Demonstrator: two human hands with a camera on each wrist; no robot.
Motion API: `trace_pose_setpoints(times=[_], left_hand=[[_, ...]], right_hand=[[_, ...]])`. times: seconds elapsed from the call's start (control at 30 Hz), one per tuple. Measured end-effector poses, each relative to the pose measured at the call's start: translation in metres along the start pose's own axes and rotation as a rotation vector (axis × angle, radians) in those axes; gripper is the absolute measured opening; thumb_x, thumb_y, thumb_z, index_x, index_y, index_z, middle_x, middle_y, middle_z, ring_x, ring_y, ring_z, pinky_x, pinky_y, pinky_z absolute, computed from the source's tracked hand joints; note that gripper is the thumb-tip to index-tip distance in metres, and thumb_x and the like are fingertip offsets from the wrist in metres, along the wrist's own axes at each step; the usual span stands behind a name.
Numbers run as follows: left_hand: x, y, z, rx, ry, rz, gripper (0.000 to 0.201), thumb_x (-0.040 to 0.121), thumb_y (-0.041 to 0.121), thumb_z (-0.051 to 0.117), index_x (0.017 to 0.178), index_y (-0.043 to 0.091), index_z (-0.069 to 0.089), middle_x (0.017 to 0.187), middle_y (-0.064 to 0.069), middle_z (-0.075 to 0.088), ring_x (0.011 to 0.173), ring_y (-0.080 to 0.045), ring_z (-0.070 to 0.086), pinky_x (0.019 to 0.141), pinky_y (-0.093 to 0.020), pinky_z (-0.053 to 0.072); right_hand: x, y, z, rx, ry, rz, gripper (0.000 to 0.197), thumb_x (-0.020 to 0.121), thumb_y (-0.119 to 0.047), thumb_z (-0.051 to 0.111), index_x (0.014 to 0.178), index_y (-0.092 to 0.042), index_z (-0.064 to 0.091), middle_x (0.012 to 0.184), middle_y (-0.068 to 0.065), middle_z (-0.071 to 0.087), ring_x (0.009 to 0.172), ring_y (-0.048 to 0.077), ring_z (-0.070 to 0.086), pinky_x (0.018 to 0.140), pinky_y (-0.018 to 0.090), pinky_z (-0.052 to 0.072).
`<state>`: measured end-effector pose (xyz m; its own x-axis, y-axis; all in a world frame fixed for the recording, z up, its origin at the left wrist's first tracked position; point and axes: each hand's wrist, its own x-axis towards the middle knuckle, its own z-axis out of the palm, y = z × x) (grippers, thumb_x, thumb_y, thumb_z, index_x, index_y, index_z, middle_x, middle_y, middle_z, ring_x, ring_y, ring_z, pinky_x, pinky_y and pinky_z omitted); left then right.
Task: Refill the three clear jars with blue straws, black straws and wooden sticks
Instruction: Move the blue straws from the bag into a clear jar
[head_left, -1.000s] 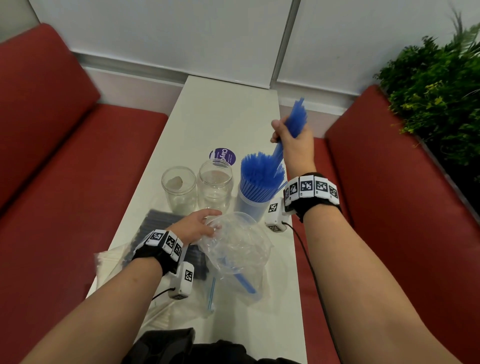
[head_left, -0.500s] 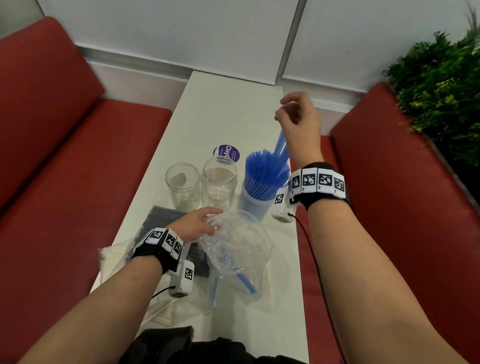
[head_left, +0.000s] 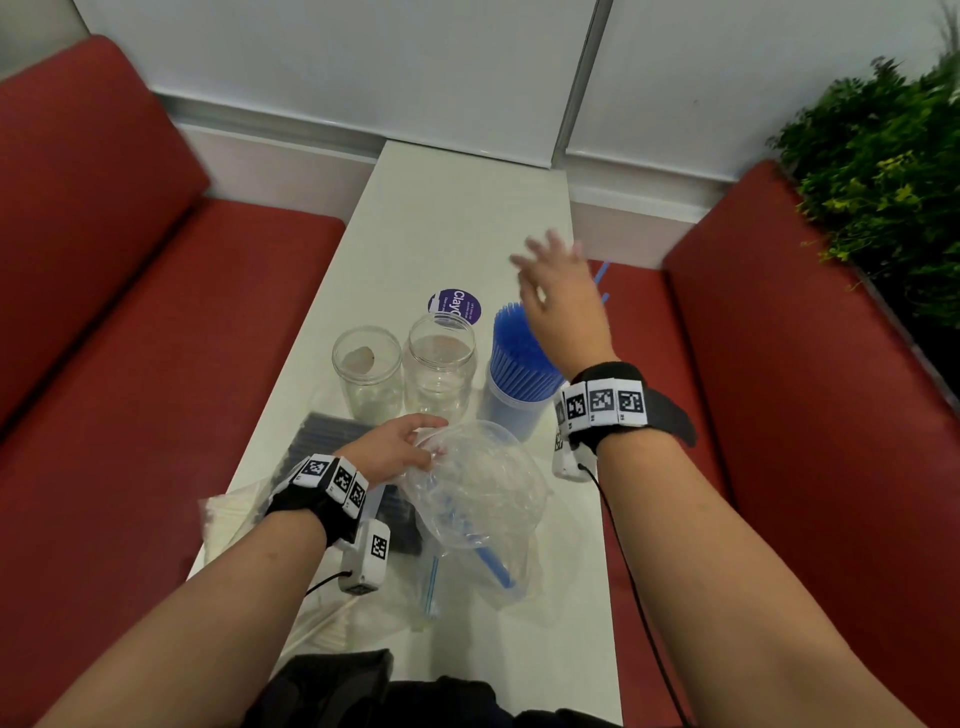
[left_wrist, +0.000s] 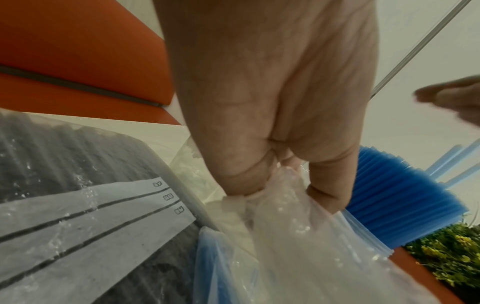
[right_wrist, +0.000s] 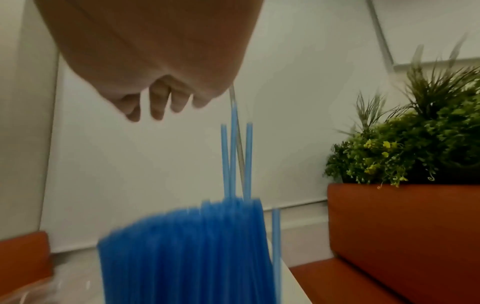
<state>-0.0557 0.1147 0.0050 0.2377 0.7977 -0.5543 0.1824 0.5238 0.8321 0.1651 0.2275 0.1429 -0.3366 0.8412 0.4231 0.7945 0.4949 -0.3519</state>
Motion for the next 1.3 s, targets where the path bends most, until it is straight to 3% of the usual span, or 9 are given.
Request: trace_pose_setpoints(times=[0.07, 0.13, 0.3, 0.5, 0.73, 0.83, 0.93, 1.2, 1.3], left_hand=[[0.001, 0.000, 0.000, 0.007, -0.004, 0.006, 0.066, 0.083, -0.017, 0.060, 0.139, 0.018, 0.054, 0.121, -0.017, 0.068, 0.110, -0.027, 0.068, 0.096, -0.044, 0.056], [0.003, 0.000, 0.000, 0.015, -0.002, 0.011, 0.066, 0.083, -0.017, 0.060, 0.139, 0.018, 0.054, 0.121, -0.016, 0.068, 0.110, -0.026, 0.068, 0.098, -0.045, 0.055], [0.006, -0.001, 0.000, 0.045, -0.003, 0.013, 0.063, 0.082, -0.014, 0.063, 0.130, 0.026, 0.059, 0.121, -0.016, 0.069, 0.114, -0.032, 0.066, 0.103, -0.053, 0.050], [0.006, -0.004, -0.004, 0.037, 0.005, 0.008, 0.064, 0.082, -0.013, 0.064, 0.134, 0.024, 0.058, 0.118, -0.015, 0.071, 0.112, -0.032, 0.067, 0.103, -0.055, 0.050], [0.004, -0.005, -0.003, 0.038, 0.030, 0.017, 0.060, 0.081, -0.003, 0.070, 0.131, 0.029, 0.059, 0.114, -0.014, 0.072, 0.111, -0.036, 0.067, 0.102, -0.056, 0.049], [0.002, -0.003, -0.002, 0.024, 0.043, 0.021, 0.061, 0.074, 0.025, 0.082, 0.129, 0.035, 0.060, 0.118, -0.015, 0.070, 0.110, -0.037, 0.068, 0.102, -0.055, 0.050], [0.000, -0.003, -0.001, 0.035, 0.056, 0.029, 0.059, 0.075, 0.051, 0.080, 0.129, 0.038, 0.061, 0.121, -0.004, 0.070, 0.115, -0.022, 0.066, 0.105, -0.048, 0.050], [-0.003, -0.001, 0.003, 0.035, 0.122, 0.044, 0.045, 0.097, 0.057, 0.051, 0.134, 0.033, 0.061, 0.133, 0.007, 0.062, 0.129, -0.014, 0.054, 0.114, -0.044, 0.039], [-0.002, -0.003, 0.004, 0.086, 0.116, 0.060, 0.046, 0.099, 0.055, 0.050, 0.137, 0.031, 0.059, 0.135, 0.005, 0.062, 0.128, -0.015, 0.054, 0.115, -0.046, 0.038]], right_hand=[[0.011, 0.004, -0.016, -0.093, 0.270, 0.096, 0.036, 0.104, -0.017, 0.044, 0.134, -0.011, 0.063, 0.152, 0.011, 0.050, 0.152, 0.031, 0.026, 0.125, 0.043, -0.002], [0.014, 0.012, -0.023, -0.176, 0.296, 0.264, 0.044, 0.107, -0.030, 0.038, 0.145, -0.013, 0.051, 0.161, 0.010, 0.036, 0.156, 0.032, 0.013, 0.124, 0.043, -0.009], [-0.005, 0.024, 0.014, -0.049, -0.189, 0.421, 0.074, 0.107, -0.051, 0.029, 0.161, -0.004, 0.011, 0.170, 0.013, 0.005, 0.157, 0.030, -0.005, 0.127, 0.043, -0.001], [-0.029, 0.028, 0.046, -0.154, -0.425, 0.403, 0.073, 0.107, -0.054, 0.025, 0.161, -0.006, 0.014, 0.170, 0.011, 0.008, 0.157, 0.029, -0.001, 0.127, 0.045, -0.002], [-0.007, 0.031, 0.011, -0.110, 0.008, 0.487, 0.068, 0.106, -0.055, 0.029, 0.161, -0.016, 0.022, 0.169, 0.011, 0.013, 0.156, 0.035, -0.002, 0.124, 0.054, -0.005], [-0.029, 0.021, 0.026, -0.004, -0.058, 0.650, 0.074, 0.104, -0.061, 0.029, 0.162, -0.019, 0.014, 0.170, 0.011, 0.004, 0.155, 0.039, -0.007, 0.123, 0.056, -0.007], [-0.057, 0.015, 0.046, 0.045, -0.249, 0.598, 0.075, 0.105, -0.058, 0.031, 0.163, -0.016, 0.009, 0.170, 0.013, 0.001, 0.155, 0.036, -0.008, 0.126, 0.050, -0.001], [-0.039, 0.023, 0.033, 0.080, 0.046, 0.658, 0.066, 0.106, -0.052, 0.033, 0.161, -0.017, 0.021, 0.169, 0.014, 0.011, 0.155, 0.040, 0.002, 0.125, 0.051, 0.006], [-0.053, 0.021, 0.044, 0.191, -0.093, 0.661, 0.072, 0.107, -0.050, 0.035, 0.162, -0.011, 0.011, 0.169, 0.016, 0.001, 0.155, 0.036, -0.007, 0.126, 0.047, 0.004]])
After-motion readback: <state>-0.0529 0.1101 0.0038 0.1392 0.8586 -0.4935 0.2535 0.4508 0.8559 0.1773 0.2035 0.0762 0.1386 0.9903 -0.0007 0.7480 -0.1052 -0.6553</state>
